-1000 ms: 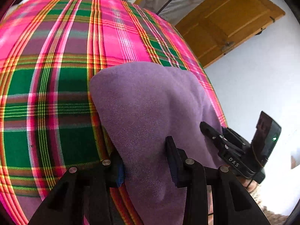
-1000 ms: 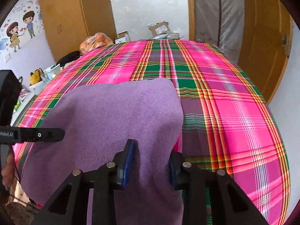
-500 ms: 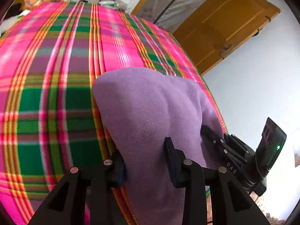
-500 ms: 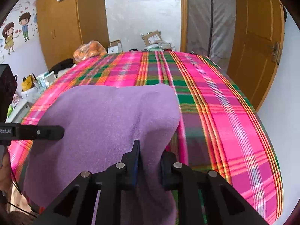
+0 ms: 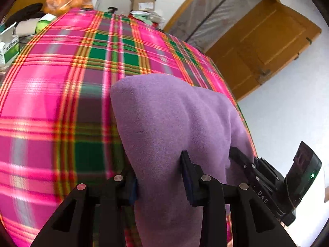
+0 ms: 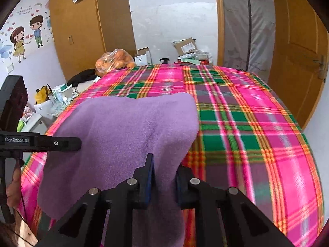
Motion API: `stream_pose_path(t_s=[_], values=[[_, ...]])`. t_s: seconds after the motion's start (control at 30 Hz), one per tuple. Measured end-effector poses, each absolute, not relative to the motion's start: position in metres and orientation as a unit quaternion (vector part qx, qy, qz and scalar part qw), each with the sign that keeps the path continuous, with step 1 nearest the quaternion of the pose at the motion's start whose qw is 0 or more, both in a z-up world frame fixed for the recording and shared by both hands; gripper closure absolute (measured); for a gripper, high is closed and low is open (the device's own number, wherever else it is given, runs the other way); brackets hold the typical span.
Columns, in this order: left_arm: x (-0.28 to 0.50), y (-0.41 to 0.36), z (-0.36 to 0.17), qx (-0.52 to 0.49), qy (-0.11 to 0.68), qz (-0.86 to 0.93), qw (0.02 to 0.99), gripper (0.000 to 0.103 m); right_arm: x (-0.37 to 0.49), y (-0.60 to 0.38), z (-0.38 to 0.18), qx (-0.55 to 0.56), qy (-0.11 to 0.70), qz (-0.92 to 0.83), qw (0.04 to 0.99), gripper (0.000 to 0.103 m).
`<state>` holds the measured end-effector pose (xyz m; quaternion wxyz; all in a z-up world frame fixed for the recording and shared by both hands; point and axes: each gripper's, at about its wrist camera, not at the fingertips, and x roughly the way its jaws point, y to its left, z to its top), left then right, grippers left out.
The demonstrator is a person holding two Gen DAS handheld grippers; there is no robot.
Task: Fold clothes
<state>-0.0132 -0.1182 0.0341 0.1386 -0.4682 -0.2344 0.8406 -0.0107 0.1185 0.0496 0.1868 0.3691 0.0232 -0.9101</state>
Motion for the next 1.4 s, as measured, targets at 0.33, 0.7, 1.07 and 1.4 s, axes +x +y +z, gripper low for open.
stream_pose_path(t_s=[0.33, 0.7, 1.07, 1.4], values=[[-0.050, -0.157, 0.034, -0.470, -0.242, 0.843, 0.100, 0.067, -0.052, 0.086, 0.045, 0.372, 0.004, -0.906, 0.203, 0.085], [-0.091, -0.180, 0.027, -0.473, -0.242, 0.843, 0.080, 0.067, -0.086, 0.066, 0.041, 0.369, -0.014, -0.905, 0.210, 0.085], [-0.121, -0.191, 0.036, -0.465, -0.235, 0.850, 0.076, 0.067, -0.118, 0.055, 0.036, 0.367, -0.022, -0.907, 0.206, 0.085], [-0.138, -0.198, 0.019, -0.472, -0.235, 0.847, 0.069, 0.066, -0.130, 0.050, 0.020, 0.376, -0.019, -0.904, 0.201, 0.085]])
